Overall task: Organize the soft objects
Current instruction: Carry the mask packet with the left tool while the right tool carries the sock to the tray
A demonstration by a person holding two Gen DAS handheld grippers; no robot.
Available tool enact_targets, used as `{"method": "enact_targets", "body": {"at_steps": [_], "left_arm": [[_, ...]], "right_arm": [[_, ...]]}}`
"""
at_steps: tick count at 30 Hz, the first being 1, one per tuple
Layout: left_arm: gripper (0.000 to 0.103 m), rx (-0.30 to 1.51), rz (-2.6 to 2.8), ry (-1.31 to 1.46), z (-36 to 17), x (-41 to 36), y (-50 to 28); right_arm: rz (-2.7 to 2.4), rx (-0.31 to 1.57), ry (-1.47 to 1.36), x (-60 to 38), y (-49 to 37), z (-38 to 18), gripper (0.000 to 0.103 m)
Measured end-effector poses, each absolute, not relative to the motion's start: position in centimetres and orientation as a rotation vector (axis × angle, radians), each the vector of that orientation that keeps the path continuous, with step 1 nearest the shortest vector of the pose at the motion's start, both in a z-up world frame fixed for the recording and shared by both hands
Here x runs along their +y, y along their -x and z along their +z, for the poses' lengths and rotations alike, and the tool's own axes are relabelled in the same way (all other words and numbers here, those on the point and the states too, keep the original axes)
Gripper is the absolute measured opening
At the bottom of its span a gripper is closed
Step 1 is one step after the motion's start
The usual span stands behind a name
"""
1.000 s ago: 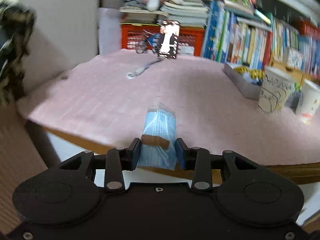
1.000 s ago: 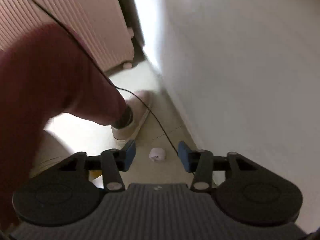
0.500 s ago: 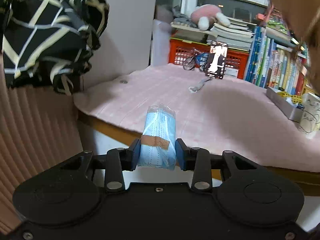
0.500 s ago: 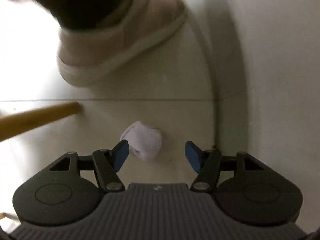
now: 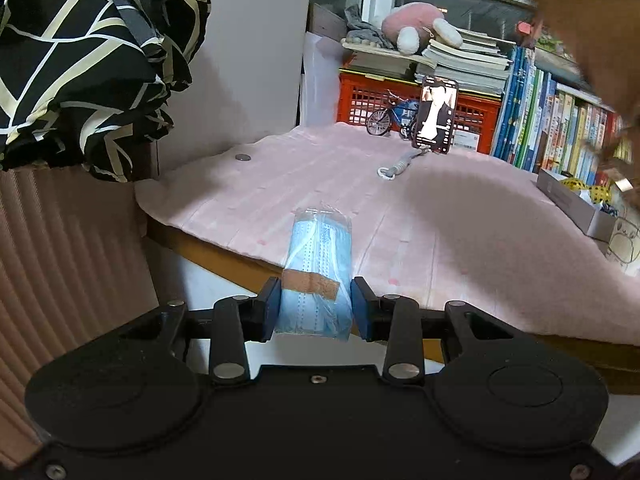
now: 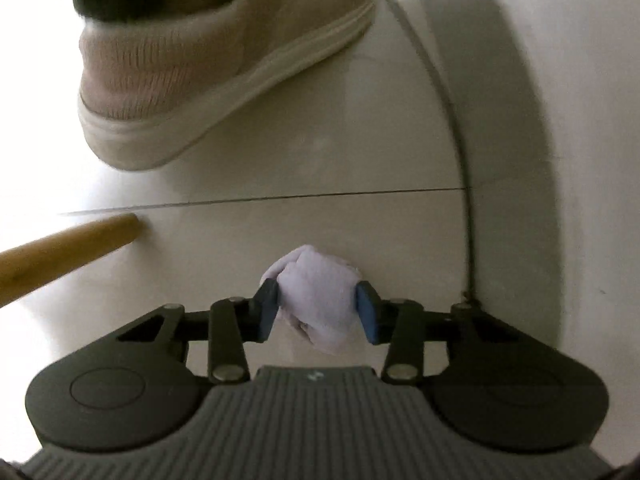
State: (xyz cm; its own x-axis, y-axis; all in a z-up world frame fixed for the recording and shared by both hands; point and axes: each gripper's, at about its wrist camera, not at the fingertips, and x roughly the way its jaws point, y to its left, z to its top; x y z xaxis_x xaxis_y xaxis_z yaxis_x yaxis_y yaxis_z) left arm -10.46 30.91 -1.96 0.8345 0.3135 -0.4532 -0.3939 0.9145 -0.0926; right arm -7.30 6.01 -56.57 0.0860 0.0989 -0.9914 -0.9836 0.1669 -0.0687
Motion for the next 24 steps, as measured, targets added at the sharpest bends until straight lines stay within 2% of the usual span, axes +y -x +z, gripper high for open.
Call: {"method": "enact_targets", "body": {"at_steps": [4,14,20,24], "left_arm": [[0.035,0.451,0.371,0.204,-1.5,30.5,10.5],[0.035,0.462,0.307,0.184,1.8,25.5,11.3],[0.035,0.479,0.242,0.145,3.5,20.6,11.8],[0.035,0.479,0.186,0.109,5.0,16.6,12.3]], "right_arm": [[1.057,1.103,0.935,4.1,5.5,-49.6,0.046],[1.005,0.868,0.683,-1.6,6.3,-24.6,0.047],[0.924,0.711,0.527,-6.5,9.4,-13.9,0.047],[0.851,0.618,0.43,-9.9,11.1,-8.8,0.047]]}}
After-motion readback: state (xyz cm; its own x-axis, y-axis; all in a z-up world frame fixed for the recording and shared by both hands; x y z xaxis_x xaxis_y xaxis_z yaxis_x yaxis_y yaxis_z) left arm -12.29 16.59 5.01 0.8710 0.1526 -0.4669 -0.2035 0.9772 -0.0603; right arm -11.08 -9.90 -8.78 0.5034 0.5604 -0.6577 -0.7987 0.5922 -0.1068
